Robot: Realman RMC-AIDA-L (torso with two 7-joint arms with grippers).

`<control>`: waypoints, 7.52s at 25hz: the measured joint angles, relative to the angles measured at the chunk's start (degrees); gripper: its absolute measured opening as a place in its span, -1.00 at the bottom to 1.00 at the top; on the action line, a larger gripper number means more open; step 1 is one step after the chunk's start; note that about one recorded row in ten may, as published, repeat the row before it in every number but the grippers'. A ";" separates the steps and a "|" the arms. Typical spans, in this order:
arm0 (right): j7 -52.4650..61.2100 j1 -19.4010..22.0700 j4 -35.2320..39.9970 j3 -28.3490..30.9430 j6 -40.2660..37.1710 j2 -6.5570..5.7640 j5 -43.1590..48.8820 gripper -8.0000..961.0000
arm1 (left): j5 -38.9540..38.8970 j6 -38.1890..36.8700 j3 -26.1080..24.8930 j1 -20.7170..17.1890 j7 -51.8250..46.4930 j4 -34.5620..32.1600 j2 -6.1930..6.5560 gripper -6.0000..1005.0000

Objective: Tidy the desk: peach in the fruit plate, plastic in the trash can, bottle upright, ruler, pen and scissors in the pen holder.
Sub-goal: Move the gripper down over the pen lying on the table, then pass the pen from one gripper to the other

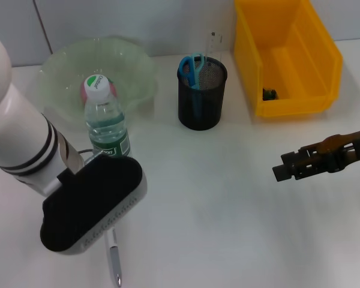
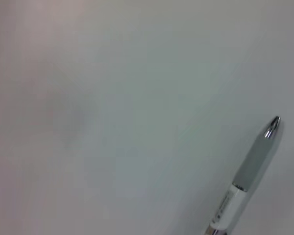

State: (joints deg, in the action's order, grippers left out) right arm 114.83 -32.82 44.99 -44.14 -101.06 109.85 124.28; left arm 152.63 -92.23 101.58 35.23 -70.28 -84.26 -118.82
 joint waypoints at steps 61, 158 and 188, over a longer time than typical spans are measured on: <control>-3.12 -0.91 -5.92 -0.69 3.52 0.35 1.49 0.57 | -5.46 4.16 4.33 5.24 7.80 12.46 0.08 0.21; -93.90 10.46 -5.04 0.11 15.96 9.39 -31.22 0.57 | -31.07 -10.53 -54.54 6.31 -88.17 29.52 0.21 -0.69; -148.47 4.02 -27.84 -1.37 6.94 6.07 -41.47 0.57 | -39.89 -11.05 -55.04 8.08 -92.24 42.05 0.70 -0.68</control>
State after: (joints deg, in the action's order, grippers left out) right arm -33.64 -28.80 17.15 -45.51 -94.12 115.92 82.82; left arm 112.75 -103.28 46.54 43.31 -162.52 -42.21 -118.12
